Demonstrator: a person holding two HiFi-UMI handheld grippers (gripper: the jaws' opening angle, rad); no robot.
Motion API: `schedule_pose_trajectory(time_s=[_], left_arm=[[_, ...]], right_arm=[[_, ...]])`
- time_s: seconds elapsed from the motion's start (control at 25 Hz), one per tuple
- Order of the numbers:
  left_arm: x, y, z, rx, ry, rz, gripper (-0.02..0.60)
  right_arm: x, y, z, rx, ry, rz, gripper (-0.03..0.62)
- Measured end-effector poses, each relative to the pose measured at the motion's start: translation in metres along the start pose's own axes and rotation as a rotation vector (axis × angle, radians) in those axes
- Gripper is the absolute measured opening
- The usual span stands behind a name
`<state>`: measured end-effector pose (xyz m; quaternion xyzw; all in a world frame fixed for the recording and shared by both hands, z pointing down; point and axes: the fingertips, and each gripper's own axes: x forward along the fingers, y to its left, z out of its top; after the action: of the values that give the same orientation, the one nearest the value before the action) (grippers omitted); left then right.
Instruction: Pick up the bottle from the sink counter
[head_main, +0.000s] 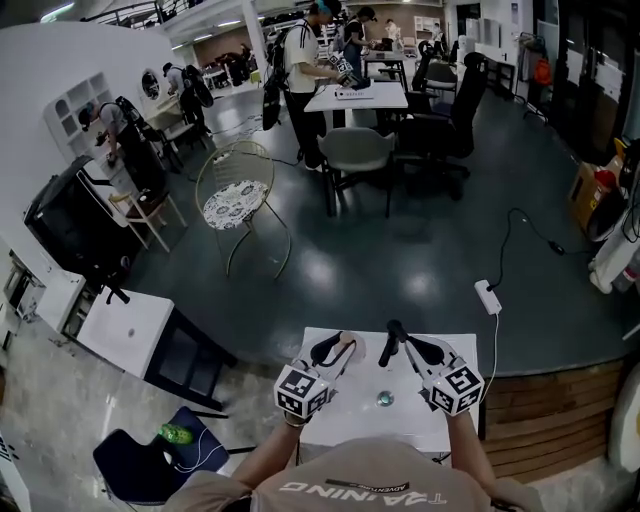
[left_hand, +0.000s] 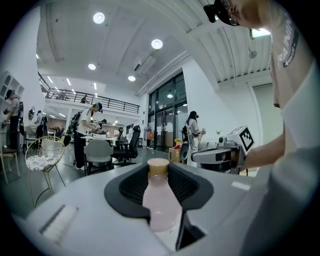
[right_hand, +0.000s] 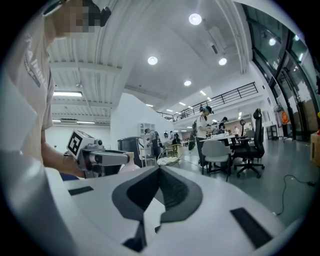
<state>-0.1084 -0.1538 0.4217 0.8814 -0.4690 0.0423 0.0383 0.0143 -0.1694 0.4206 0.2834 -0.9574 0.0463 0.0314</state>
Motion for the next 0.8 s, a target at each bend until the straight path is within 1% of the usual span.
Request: schedule_pose_trajectory(time_s=[0.4, 0.68, 0.8], left_arm=[[-0.001, 0.003, 0.004, -0.001, -0.014, 0.014, 0.129], [0.002, 0.007, 0.010, 0.011, -0.021, 0.017, 0.129], [-0.001, 0.009, 0.012, 0.013, -0.024, 0.018, 0.129]], right_arm=[[-0.004, 0.000, 0.002, -0.009, 0.015, 0.013, 0.008], [-0.007, -0.010, 0.012, -0.013, -0.014, -0.013, 0.008], [-0.007, -0.007, 0.014, -0.012, -0.024, -0.016, 0.008]])
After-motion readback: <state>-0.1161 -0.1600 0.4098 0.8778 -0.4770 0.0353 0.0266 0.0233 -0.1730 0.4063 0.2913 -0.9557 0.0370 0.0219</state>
